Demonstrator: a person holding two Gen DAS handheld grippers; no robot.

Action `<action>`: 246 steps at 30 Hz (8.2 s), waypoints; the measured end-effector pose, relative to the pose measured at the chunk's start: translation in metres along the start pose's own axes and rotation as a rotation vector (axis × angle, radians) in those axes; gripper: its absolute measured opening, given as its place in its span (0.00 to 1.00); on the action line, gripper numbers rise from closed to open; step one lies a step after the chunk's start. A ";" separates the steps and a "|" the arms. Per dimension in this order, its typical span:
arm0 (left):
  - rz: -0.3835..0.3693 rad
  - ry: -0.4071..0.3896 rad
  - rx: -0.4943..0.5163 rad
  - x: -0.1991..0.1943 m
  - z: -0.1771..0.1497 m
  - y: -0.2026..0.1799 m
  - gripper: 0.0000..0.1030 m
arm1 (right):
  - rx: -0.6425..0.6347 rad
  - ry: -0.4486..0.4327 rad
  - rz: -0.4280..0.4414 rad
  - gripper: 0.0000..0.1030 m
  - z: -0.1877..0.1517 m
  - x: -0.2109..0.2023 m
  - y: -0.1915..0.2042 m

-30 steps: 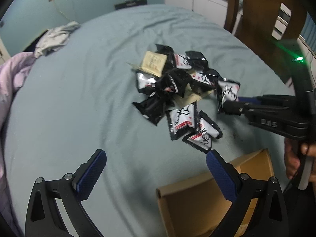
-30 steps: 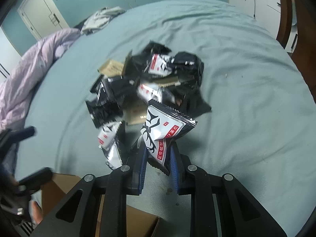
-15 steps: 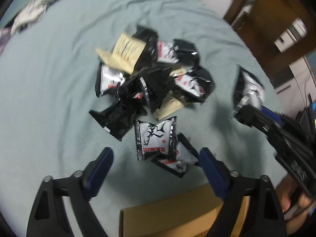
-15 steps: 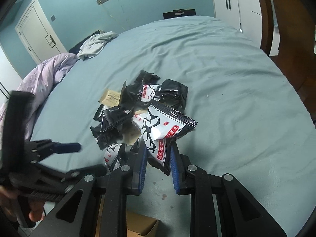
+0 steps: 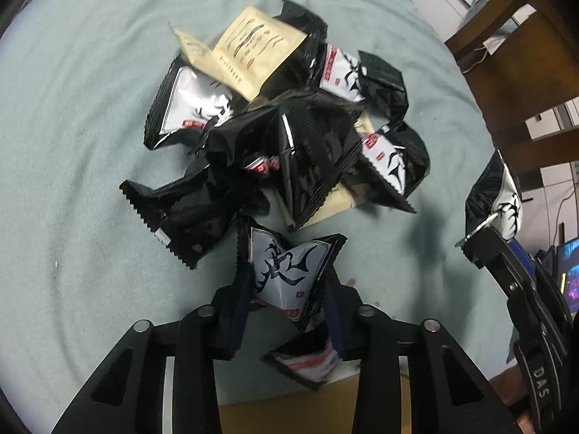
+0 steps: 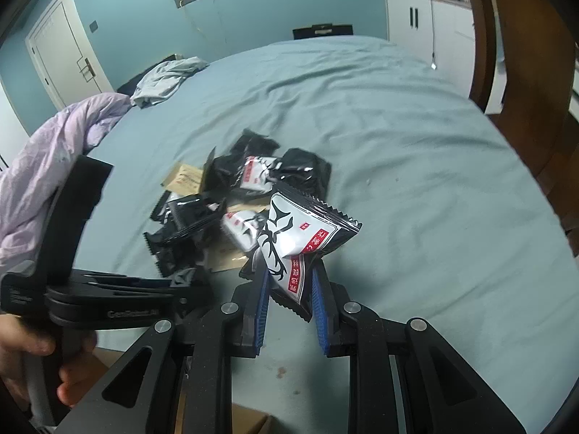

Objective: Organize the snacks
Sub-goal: 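Grasp a white packet with the left gripper while the right gripper carries its packet, then lower the white packet into the box and open the left gripper, then lower the held packet into the box and open the right gripper, then grasp the loose white packet beside the box with the right gripper, then grasp a black packet from the pile with the left gripper while the right gripper holds its packet, then lower both packets into the box and open both grippers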

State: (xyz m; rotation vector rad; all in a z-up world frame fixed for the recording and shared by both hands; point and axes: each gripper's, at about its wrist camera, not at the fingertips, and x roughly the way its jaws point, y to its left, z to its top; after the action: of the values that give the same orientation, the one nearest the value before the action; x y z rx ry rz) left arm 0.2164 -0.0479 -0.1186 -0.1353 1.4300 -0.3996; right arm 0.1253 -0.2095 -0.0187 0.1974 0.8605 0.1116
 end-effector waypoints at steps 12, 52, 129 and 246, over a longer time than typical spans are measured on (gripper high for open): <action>0.076 -0.227 0.121 -0.103 -0.058 -0.019 0.32 | 0.009 -0.037 0.050 0.20 -0.026 -0.046 -0.004; 0.326 -0.245 0.207 -0.066 -0.146 -0.033 0.33 | -0.012 -0.120 0.161 0.20 -0.104 -0.156 0.008; 0.376 -0.387 0.215 -0.154 -0.159 0.016 0.77 | 0.194 0.271 0.131 0.66 -0.061 -0.070 -0.052; 0.161 -0.109 0.230 -0.084 -0.179 -0.022 0.28 | 0.146 -0.008 0.303 0.26 -0.097 -0.142 -0.025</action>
State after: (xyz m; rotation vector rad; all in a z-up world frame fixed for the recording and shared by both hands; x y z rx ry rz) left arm 0.0303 -0.0132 -0.0591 0.1420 1.2674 -0.4145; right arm -0.0402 -0.2463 0.0196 0.4648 0.8265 0.3311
